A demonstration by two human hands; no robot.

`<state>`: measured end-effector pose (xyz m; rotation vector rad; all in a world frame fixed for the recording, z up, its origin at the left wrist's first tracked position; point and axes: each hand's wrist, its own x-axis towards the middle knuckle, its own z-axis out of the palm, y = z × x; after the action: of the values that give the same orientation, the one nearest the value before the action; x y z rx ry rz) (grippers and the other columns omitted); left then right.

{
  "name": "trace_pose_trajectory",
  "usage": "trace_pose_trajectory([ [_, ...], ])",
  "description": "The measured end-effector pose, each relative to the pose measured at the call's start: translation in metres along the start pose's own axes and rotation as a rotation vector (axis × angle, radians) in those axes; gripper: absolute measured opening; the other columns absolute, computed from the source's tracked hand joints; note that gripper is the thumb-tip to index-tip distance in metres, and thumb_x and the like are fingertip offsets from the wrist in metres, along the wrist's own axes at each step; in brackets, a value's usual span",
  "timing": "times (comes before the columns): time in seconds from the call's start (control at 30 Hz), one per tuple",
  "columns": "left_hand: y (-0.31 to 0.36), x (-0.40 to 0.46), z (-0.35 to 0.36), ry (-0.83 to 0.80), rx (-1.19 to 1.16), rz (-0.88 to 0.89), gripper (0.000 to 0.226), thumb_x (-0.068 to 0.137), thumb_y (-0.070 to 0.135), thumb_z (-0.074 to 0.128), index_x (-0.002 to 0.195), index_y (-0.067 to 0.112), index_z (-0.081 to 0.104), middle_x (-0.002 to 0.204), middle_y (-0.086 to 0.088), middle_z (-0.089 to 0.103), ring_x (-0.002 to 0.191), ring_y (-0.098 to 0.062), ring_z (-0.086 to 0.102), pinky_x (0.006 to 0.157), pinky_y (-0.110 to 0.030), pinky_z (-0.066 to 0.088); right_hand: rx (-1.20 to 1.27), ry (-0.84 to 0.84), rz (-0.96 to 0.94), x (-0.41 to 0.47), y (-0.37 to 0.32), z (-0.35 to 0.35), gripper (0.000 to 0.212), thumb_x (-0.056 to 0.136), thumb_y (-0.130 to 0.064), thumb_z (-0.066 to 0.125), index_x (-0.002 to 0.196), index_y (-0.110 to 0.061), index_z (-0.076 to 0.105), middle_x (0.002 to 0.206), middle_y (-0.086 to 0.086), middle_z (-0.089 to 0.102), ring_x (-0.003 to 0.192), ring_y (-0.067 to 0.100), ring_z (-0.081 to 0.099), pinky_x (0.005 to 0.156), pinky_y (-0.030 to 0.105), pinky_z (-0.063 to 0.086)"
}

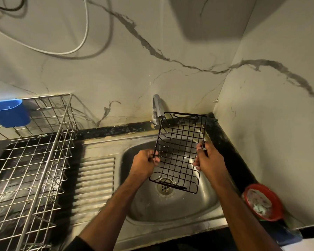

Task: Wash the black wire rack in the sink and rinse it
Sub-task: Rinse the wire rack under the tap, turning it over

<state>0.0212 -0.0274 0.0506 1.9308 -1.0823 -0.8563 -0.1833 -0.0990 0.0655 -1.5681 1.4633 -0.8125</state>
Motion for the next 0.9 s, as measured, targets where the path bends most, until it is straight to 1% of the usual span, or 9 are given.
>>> trace_pose_trajectory([
  [0.03,-0.002,0.001,0.000,0.000,-0.008,0.000,0.027,0.098,-0.002,0.055,0.098,0.023,0.067,0.092,-0.001,0.075,0.082,-0.007,0.069,0.076,-0.011,0.053,-0.006,-0.002,-0.004,0.000,0.000,0.000,0.011,0.104,-0.035,0.048,0.106,-0.029,0.057,0.075,0.003,0.069,0.070,0.015,0.071,0.074,0.040,0.062],
  [0.1,-0.005,0.002,0.000,0.001,-0.024,-0.007,0.026,0.098,-0.004,0.054,0.103,0.018,0.068,0.090,0.001,0.074,0.079,-0.004,0.068,0.069,-0.007,0.051,-0.021,0.000,-0.016,-0.001,0.001,0.002,0.015,0.105,-0.035,0.047,0.107,-0.025,0.058,0.077,0.002,0.069,0.070,0.014,0.071,0.074,0.038,0.062],
  [0.17,-0.007,0.002,-0.001,0.004,-0.023,-0.011,0.025,0.098,-0.003,0.055,0.104,0.018,0.068,0.088,0.003,0.073,0.080,-0.003,0.069,0.070,-0.007,0.050,-0.028,0.002,-0.021,-0.001,0.002,0.004,0.015,0.105,-0.035,0.046,0.105,-0.026,0.058,0.075,0.002,0.069,0.070,0.015,0.071,0.074,0.041,0.062],
  [0.27,-0.010,0.005,-0.001,0.007,-0.006,-0.020,0.027,0.099,-0.003,0.054,0.106,0.019,0.066,0.090,0.003,0.074,0.080,-0.003,0.069,0.066,-0.006,0.049,-0.031,-0.002,-0.004,0.000,0.005,0.007,0.016,0.104,-0.037,0.046,0.107,-0.027,0.058,0.071,0.001,0.068,0.067,0.011,0.071,0.075,0.044,0.062],
  [0.33,-0.012,0.007,-0.001,0.004,0.007,-0.027,0.027,0.099,-0.003,0.052,0.109,0.017,0.067,0.090,0.003,0.074,0.079,-0.004,0.069,0.067,-0.007,0.049,-0.033,-0.012,-0.002,0.000,0.006,0.008,0.019,0.104,-0.038,0.046,0.112,-0.025,0.059,0.071,0.001,0.068,0.067,0.011,0.072,0.074,0.046,0.062],
  [0.47,-0.014,0.010,0.000,0.003,0.021,-0.021,0.026,0.100,-0.003,0.051,0.109,0.015,0.068,0.088,0.003,0.073,0.081,-0.007,0.070,0.080,-0.016,0.054,-0.024,-0.015,-0.002,0.001,0.006,0.010,0.020,0.105,-0.037,0.045,0.111,-0.024,0.060,0.071,0.002,0.068,0.067,0.011,0.072,0.075,0.048,0.062],
  [0.6,-0.014,0.013,0.001,0.001,0.021,-0.017,0.026,0.100,-0.003,0.051,0.111,0.013,0.068,0.091,0.002,0.073,0.080,-0.005,0.069,0.072,-0.010,0.050,-0.027,-0.011,0.002,0.003,0.009,0.011,0.021,0.104,-0.038,0.045,0.111,-0.024,0.060,0.070,0.000,0.068,0.067,0.011,0.072,0.076,0.048,0.062],
  [0.9,-0.016,0.017,0.000,0.021,0.020,-0.014,0.026,0.100,-0.002,0.052,0.115,0.011,0.068,0.091,0.001,0.074,0.078,-0.001,0.068,0.068,-0.005,0.051,0.007,-0.008,0.004,0.006,0.008,0.013,0.021,0.105,-0.036,0.046,0.111,-0.023,0.060,0.072,0.002,0.068,0.068,0.013,0.071,0.076,0.047,0.062],
])
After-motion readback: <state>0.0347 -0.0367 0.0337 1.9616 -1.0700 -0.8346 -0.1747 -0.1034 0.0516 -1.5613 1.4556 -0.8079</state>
